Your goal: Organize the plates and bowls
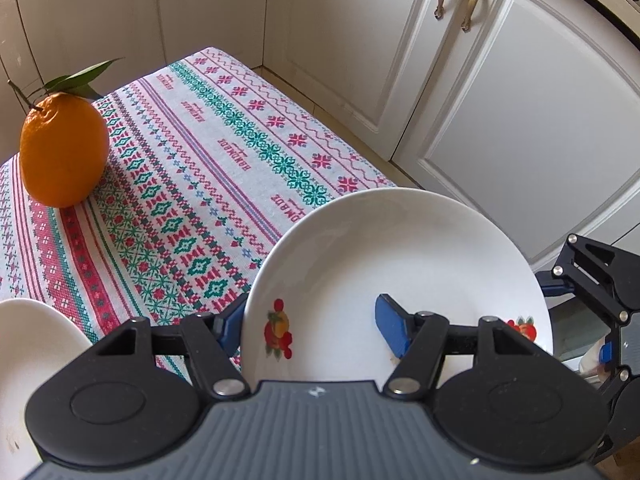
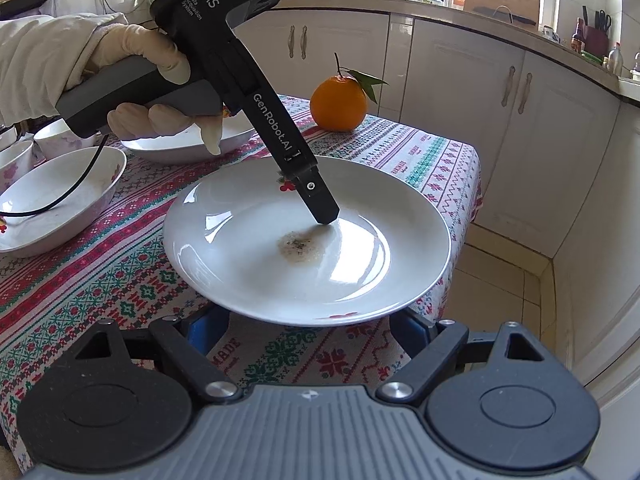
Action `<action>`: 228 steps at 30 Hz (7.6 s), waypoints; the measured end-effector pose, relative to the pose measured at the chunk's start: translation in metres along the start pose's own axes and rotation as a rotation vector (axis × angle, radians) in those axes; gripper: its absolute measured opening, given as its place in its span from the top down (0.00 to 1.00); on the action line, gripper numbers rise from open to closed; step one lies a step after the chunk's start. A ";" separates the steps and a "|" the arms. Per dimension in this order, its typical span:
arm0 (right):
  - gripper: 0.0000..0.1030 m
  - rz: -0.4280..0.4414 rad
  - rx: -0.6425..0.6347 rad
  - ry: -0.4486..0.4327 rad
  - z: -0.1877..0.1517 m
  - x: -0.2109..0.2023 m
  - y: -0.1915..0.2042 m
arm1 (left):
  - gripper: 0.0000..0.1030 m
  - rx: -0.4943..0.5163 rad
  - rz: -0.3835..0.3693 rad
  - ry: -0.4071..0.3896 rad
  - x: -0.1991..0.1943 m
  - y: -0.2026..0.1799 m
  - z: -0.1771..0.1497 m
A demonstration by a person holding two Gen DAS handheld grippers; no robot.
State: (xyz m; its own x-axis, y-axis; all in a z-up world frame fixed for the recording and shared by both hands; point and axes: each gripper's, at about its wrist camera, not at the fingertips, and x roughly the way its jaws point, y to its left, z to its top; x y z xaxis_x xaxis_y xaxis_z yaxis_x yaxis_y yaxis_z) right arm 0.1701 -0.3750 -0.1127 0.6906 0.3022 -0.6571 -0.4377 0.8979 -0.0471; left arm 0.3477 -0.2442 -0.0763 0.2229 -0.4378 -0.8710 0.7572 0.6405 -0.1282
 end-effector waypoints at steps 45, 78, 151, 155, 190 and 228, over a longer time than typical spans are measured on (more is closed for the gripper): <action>0.00 0.028 -0.065 -0.150 0.007 -0.081 0.129 | 0.15 -0.040 0.320 -0.319 -0.190 -0.062 -0.207; 0.00 0.157 -0.166 -0.046 0.033 -0.046 0.160 | 0.01 -0.248 0.373 -0.260 -0.153 -0.041 -0.321; 0.30 0.620 -0.162 0.315 0.154 0.119 0.134 | 0.18 -0.220 0.350 -0.303 -0.154 -0.038 -0.311; 0.29 0.604 -0.150 0.301 0.154 0.110 0.129 | 0.18 -0.194 0.332 -0.298 -0.158 -0.038 -0.305; 0.29 0.327 0.025 0.183 0.136 0.049 -0.008 | 0.18 0.016 0.165 -0.335 -0.125 -0.059 -0.181; 0.29 0.227 0.173 0.165 0.093 0.051 -0.080 | 0.18 0.061 0.134 -0.311 -0.069 -0.059 -0.129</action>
State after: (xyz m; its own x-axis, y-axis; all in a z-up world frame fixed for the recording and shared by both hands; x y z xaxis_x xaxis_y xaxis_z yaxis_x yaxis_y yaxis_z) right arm 0.2937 -0.4021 -0.0723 0.4778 0.4576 -0.7498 -0.4559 0.8588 0.2336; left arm 0.2086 -0.1706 -0.0701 0.4923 -0.5299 -0.6906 0.7417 0.6706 0.0142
